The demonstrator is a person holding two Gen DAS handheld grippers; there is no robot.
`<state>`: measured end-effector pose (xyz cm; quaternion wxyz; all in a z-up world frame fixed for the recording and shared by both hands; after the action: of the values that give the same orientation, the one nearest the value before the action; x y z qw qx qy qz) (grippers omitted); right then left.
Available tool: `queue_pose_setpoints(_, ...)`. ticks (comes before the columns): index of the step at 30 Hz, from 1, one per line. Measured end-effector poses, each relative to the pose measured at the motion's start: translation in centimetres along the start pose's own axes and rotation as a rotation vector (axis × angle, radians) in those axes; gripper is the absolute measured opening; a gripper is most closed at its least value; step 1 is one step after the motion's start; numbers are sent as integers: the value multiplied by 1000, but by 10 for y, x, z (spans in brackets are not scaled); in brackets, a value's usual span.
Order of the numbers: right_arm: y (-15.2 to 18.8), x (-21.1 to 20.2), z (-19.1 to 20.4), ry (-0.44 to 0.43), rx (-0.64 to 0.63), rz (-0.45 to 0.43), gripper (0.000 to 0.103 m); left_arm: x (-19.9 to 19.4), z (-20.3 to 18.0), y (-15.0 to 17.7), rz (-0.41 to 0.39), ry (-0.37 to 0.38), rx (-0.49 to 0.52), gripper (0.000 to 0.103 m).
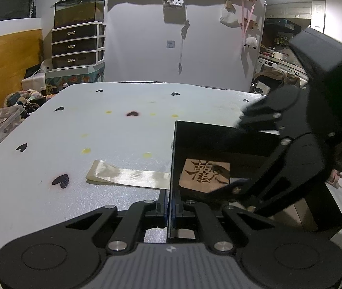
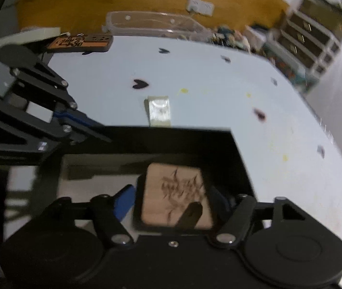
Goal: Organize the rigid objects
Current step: 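Carry the wooden stamp into the black box and open the right gripper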
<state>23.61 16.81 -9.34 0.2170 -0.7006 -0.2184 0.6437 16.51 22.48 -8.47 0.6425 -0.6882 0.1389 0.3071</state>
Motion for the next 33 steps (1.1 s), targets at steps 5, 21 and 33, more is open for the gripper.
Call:
queue_pose_setpoints(5,14,-10,-3,5,148,22,61,0,0,0,-2,1,-1,2)
queue_pose_setpoints(21,5,1,-14,0,275,-36,38,-1,-2,-1,-1,3,-3,2)
queue_pose_setpoints(33,4,-42,-6,60,295,-131,60,0,-1,-1,1,-2,-12,2)
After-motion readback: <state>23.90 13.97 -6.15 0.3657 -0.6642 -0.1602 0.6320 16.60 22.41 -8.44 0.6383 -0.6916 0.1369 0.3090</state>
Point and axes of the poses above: each gripper's, at about its wrist camera, not at the fingertips, and x roughly the way its jaws point, z to its left, y to its underside, the point moved 8 cm from there along x, roughly the way its jaws point, and after that the axes turned 7 degrees about -y, right-handed, at the moved point
